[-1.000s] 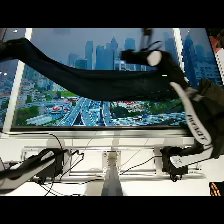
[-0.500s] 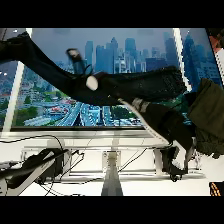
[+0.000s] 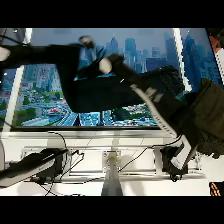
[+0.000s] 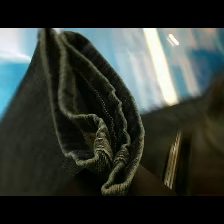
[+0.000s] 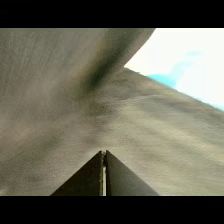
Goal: Fold the clothes and pants, and hang the long-sleeved shirts on hangers.
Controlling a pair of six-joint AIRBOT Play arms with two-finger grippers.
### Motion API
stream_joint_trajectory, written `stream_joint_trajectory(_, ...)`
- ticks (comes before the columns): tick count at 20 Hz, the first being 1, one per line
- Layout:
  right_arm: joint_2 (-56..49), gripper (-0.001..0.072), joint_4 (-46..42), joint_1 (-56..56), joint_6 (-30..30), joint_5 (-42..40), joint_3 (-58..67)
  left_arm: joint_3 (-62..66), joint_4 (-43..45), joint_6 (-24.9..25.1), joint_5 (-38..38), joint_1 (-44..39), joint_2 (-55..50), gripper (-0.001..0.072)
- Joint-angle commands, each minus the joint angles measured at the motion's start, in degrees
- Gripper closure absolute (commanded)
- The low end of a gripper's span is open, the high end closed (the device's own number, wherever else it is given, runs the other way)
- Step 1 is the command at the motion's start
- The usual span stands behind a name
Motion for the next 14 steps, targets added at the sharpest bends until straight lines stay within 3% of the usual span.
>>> stream_joint_trajectory(1,4.44,0.0688,-5.51,-13.84,0.04,9.11,0.09,-0.02,-4.07,-3.76,2.64,-13.49,-6.25,0.0683)
stream_joint_trajectory(2,5.90,0.0687,-5.44,-18.27,0.07,11.13,0.07,-0.02,-6.25,-3.78,4.81,-17.73,-7.89,0.0650)
stream_joint_trajectory(4,8.44,0.0687,-5.42,-25.79,0.04,15.52,0.07,-0.02,-8.22,-3.78,6.49,-24.85,-10.67,-0.0013)
stream_joint_trajectory(8,11.82,0.0687,-5.49,-36.22,-3.39,23.26,0.07,-0.02,-5.64,-2.10,5.73,-26.51,-9.57,0.0009)
stream_joint_trajectory(11,12.15,0.0687,-5.46,-40.28,-6.64,26.84,-0.17,-0.02,-0.33,-3.56,2.14,-17.20,-5.57,0.0011)
stream_joint_trajectory(14,12.07,0.0687,-5.38,-41.27,-6.60,27.21,-0.24,-0.04,9.31,-6.14,-5.97,-3.26,-3.32,0.0130)
